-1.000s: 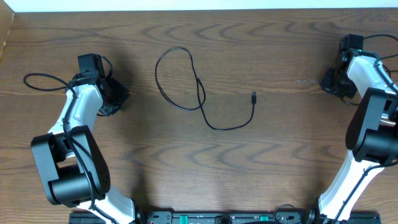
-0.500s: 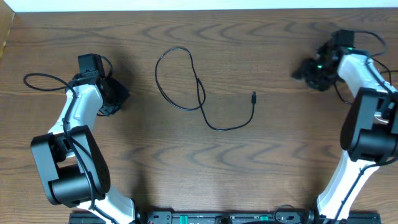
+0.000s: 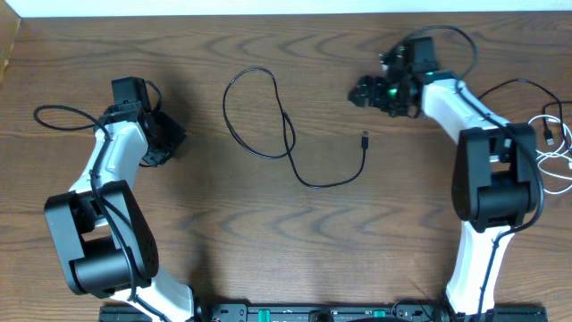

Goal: Untangle cables
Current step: 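Move the right gripper left onto the central black cable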

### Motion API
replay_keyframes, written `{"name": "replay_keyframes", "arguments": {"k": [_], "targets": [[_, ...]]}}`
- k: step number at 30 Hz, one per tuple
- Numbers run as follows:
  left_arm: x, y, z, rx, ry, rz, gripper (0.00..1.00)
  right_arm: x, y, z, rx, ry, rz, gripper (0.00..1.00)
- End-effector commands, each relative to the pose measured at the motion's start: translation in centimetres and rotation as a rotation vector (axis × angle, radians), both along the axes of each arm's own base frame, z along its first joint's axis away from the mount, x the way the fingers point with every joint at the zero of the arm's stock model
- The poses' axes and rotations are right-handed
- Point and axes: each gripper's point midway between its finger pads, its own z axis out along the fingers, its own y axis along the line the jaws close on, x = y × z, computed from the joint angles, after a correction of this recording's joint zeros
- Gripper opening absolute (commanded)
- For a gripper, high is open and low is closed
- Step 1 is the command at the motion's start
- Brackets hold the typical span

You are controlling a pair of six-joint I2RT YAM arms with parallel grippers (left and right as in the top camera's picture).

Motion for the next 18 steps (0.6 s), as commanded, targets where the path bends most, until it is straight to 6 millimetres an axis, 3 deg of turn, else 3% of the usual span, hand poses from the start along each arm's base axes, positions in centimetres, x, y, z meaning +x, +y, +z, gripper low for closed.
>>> {"name": "replay_keyframes", "arguments": {"k": [1, 4, 13, 18], "targets": [[-0.3, -0.1, -0.4, -0.002, 0.015, 0.001, 0.37, -1.3, 3.2, -2.2, -0.038, 0.014, 0.062, 0.94], [-0.3, -0.1, -0.4, -0.002, 0.015, 0.001, 0.38, -1.6, 5.2, -2.3, -0.081, -0.015, 0.094, 0.99], [-0.3, -0.1, -0.4, -0.003, 0.016, 0.004, 0.41, -3.9, 12.8, -1.7, -0.089, -0.091, 0.235, 0.99], [-0.3, -0.1, -0.4, -0.003, 0.016, 0.004, 0.41, -5.2, 15.5, -1.5, -0.081, -0.109, 0.29, 0.99]]}}
